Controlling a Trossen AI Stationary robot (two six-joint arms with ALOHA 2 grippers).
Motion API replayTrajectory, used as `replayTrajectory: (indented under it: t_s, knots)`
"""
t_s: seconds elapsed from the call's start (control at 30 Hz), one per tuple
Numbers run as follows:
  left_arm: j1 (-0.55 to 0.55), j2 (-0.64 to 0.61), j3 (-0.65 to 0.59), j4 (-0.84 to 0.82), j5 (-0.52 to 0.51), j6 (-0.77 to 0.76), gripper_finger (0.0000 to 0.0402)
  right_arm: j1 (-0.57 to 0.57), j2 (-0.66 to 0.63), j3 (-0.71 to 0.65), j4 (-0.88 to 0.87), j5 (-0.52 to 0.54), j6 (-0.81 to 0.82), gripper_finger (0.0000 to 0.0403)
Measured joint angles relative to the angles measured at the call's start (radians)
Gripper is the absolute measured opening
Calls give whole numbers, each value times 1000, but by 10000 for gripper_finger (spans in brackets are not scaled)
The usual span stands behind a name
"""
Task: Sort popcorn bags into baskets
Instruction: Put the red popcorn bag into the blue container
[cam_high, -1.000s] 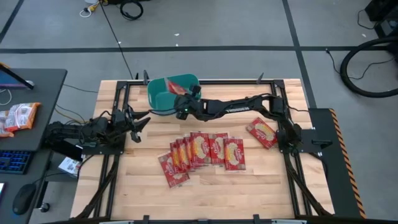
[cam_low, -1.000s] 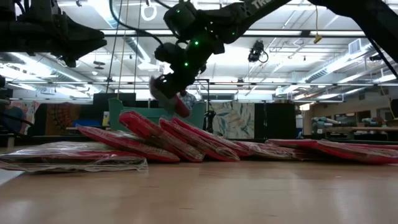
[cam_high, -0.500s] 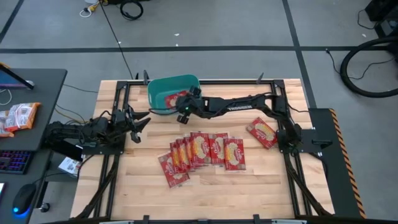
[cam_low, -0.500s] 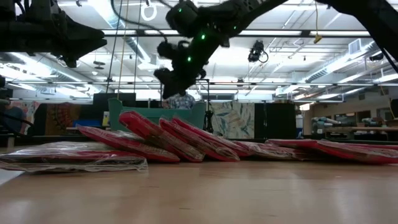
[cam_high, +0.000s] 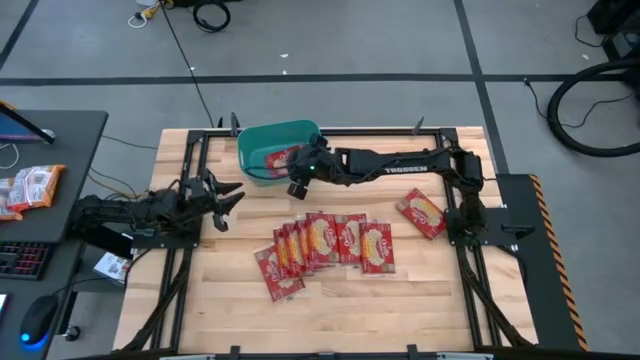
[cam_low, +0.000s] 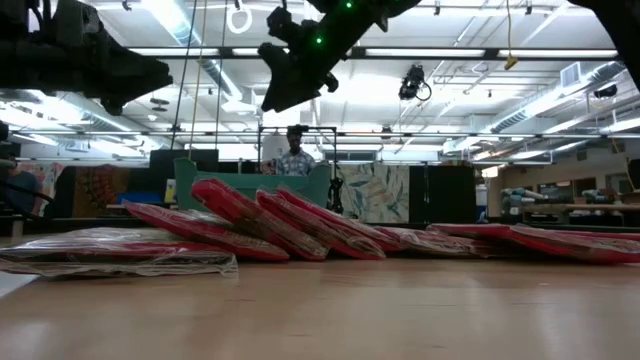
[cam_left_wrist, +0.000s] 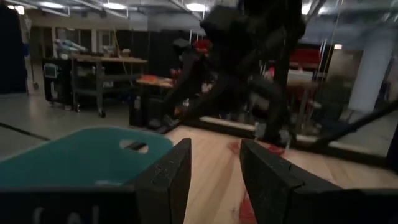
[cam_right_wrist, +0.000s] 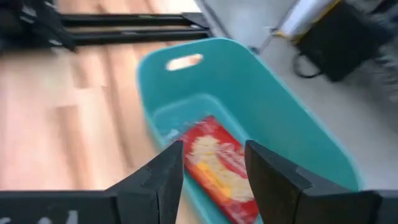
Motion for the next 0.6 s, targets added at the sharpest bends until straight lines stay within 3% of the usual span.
replayTrajectory:
  t_s: [0.17,0.4,0.6]
  knots:
    - [1,0,0,21,-34,76,141,-11,-1,0,-30,-59,53,175]
    - [1,0,0,124,-34,177,141,30,-11,0,-129,-7,221,174]
    - [1,0,0,204,-25,271,141,100,-31,0,-328,66,412,174]
